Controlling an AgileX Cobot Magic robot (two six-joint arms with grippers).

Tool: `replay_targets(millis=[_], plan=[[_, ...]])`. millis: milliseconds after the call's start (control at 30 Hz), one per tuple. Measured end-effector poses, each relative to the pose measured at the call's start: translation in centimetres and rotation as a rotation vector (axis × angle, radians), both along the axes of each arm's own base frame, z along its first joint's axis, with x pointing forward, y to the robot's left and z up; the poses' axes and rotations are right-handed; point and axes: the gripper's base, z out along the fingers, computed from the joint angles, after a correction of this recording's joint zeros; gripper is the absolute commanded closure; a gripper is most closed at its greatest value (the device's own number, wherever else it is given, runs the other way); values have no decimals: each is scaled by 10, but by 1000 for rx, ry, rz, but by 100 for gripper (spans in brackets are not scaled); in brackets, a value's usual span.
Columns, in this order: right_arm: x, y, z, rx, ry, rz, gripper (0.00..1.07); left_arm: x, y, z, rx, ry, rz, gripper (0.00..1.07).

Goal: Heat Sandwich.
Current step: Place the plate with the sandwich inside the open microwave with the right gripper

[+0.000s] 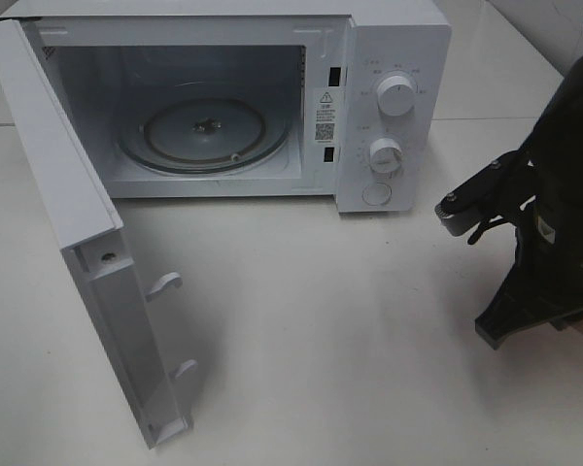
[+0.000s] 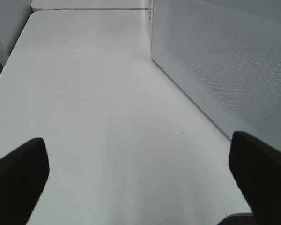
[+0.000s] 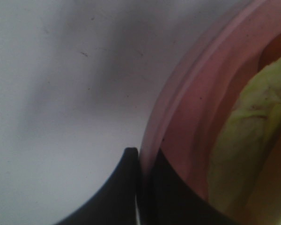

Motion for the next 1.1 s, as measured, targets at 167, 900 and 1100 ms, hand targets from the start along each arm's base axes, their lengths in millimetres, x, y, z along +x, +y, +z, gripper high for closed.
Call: replay_targets(millis=[167,900,1100], plan=[[-10,5,8,0,-9,31,107,0,0,0,0,0,0,7],[-65,39,29,15,-15,363,107,0,0,0,0,0,0,7],[-74,48,30,5,-1,469,107,0,0,0,0,0,0,7]])
